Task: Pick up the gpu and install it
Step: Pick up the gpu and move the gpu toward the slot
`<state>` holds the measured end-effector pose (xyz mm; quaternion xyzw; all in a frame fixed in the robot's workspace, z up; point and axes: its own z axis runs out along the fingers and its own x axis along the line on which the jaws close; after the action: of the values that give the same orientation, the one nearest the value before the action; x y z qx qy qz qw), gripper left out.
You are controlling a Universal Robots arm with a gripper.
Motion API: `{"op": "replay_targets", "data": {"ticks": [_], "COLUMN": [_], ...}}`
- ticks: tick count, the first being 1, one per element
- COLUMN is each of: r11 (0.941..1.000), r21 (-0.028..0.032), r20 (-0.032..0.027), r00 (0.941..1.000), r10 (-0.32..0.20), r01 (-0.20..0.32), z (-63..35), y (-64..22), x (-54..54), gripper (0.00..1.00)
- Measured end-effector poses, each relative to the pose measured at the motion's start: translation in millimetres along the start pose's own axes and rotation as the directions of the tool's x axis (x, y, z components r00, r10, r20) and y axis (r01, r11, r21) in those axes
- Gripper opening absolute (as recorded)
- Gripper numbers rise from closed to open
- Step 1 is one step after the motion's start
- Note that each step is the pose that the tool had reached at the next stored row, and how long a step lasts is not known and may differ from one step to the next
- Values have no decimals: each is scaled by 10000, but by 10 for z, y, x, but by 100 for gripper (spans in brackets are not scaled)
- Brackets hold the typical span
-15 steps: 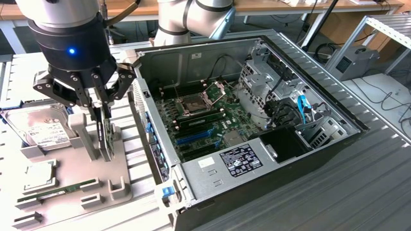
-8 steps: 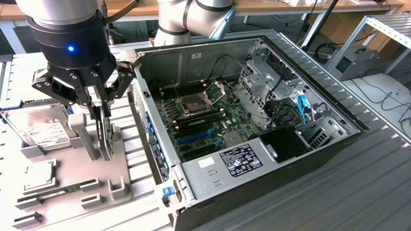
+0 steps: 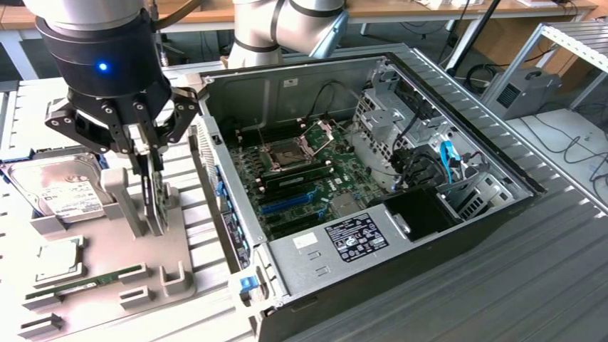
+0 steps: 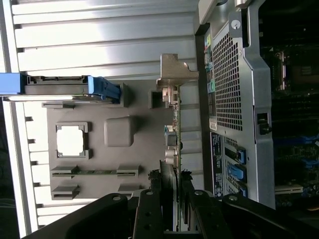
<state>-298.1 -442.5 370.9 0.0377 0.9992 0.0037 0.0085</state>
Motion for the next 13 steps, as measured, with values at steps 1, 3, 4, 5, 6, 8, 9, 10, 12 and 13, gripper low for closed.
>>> {"op": "replay_targets", "data": {"ticks": [1,3,4,5,6,8,9,10,12,13], "r11": [10000,10000,10000,10000,10000,10000,10000,10000,10000,10000], "r21": [-1,1,0,0,-1,0,0,0,-1,-1], "r20": [0,-1,0,0,0,-1,0,0,0,0], "r00": [10000,10000,10000,10000,10000,10000,10000,10000,10000,10000], "r10": [0,0,0,0,0,0,0,0,0,0], "r01": [0,0,0,0,0,0,0,0,0,0], "z": [-5,-22,-29,-35,-41,-51,-55,-59,-65,-68], "y": [0,0,0,0,0,0,0,0,1,1], "x": [0,0,0,0,0,-1,-1,-1,-1,-1], "gripper": [26,26,26,26,26,26,26,26,26,26]}}
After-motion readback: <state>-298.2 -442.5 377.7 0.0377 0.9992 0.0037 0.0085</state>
